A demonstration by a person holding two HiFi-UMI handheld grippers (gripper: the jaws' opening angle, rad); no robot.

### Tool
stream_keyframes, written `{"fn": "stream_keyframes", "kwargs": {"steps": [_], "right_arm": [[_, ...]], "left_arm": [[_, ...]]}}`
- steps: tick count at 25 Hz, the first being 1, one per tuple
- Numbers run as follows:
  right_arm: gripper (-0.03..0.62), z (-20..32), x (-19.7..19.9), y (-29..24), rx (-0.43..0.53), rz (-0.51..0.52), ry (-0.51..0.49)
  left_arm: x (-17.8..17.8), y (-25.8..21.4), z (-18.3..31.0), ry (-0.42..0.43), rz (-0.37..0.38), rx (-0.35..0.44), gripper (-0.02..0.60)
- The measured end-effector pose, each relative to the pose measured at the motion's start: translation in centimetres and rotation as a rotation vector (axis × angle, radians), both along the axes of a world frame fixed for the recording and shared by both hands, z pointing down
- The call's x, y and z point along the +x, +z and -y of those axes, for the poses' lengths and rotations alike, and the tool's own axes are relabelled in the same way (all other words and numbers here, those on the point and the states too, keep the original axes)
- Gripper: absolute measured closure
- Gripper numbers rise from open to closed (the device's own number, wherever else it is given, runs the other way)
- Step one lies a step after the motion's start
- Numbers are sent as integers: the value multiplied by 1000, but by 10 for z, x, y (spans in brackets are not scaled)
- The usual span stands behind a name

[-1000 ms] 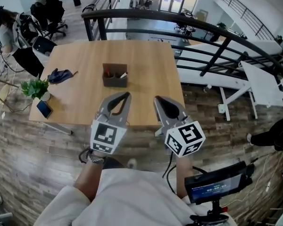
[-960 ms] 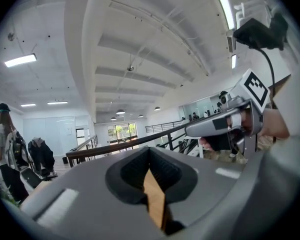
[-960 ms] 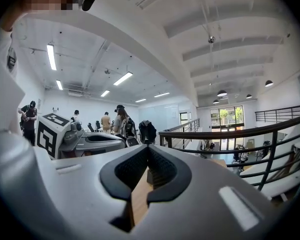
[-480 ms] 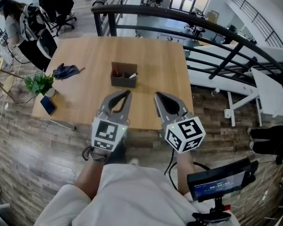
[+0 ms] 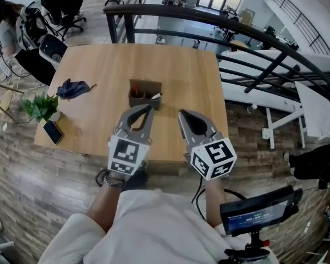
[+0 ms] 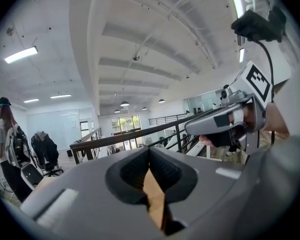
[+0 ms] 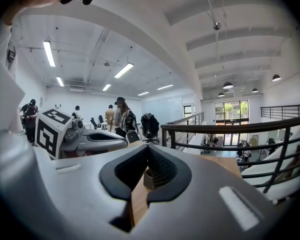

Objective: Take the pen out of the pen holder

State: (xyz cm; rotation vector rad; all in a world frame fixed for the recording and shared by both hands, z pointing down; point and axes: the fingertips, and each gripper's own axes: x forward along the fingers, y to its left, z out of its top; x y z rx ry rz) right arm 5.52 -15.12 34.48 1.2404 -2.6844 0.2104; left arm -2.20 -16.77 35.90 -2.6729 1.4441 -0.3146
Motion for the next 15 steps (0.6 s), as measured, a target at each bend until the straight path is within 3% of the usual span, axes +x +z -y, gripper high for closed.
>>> {"fn": "stream_keyframes", "kwargs": {"steps": [15], "right_arm": [[589, 56, -5, 27, -61, 16, 47]], "left_arm": [[-6, 32, 59, 36, 67, -75, 549]]}}
